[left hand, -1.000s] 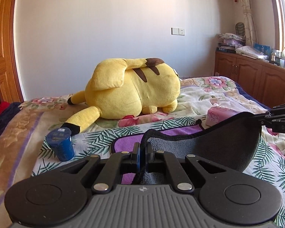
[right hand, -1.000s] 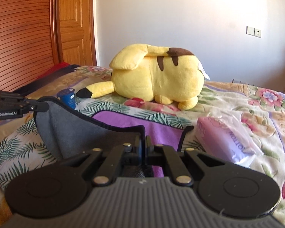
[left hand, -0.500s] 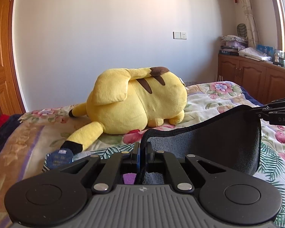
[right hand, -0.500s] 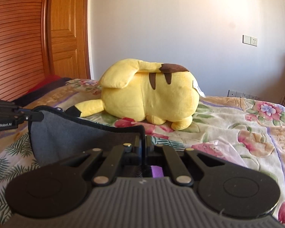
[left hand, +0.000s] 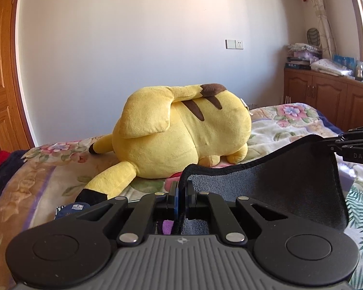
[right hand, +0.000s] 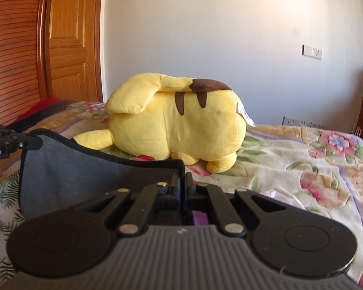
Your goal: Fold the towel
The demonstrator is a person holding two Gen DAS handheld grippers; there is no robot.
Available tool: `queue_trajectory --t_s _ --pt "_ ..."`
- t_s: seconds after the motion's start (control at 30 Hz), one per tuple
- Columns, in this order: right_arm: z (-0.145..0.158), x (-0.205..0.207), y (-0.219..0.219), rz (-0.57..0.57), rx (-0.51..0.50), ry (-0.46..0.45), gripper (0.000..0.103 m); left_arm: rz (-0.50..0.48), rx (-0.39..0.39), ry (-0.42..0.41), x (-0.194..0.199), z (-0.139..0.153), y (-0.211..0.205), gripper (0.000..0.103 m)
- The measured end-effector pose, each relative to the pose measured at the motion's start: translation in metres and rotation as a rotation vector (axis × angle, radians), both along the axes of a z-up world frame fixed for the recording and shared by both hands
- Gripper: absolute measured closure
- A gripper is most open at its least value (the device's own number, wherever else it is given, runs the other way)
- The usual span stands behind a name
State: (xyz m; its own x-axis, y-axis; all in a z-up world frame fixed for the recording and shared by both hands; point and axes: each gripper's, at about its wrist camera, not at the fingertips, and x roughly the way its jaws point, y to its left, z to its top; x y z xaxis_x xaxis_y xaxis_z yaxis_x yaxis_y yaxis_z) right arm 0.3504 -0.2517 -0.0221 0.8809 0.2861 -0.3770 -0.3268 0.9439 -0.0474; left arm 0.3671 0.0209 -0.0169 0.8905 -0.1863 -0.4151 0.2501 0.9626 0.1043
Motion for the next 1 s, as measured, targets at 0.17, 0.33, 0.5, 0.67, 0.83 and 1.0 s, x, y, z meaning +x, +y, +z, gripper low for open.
queue_trajectory --t_s 0.17,0.33,0.5,0.67,0.83,1.0 --pt "-0.012 0.014 -0.001 -0.012 -0.004 0.007 0.100 0.016 -0.018 0.010 0.020 -0.010 0.001 0.103" --pt "-0.027 0.028 -0.005 -0.035 -0.020 0.016 0.100 0.034 -0.014 0.024 0.032 -0.027 0.001 0.103" --pt "-0.045 0.035 -0.005 -0.036 -0.040 0.025 0.099 0.053 -0.023 0.043 0.040 -0.045 0.004 0.103" --pt "-0.062 0.043 -0.004 -0.039 -0.046 0.045 0.100 0.059 -0.002 0.049 0.049 -0.059 0.001 0.103" --pt "-0.075 0.050 -0.004 -0.039 -0.050 0.054 0.099 0.061 0.016 0.061 0.061 -0.069 -0.002 0.103" --pt "-0.085 0.058 -0.004 -0.035 -0.053 0.084 0.099 0.081 0.036 0.107 0.073 -0.081 -0.003 0.103"
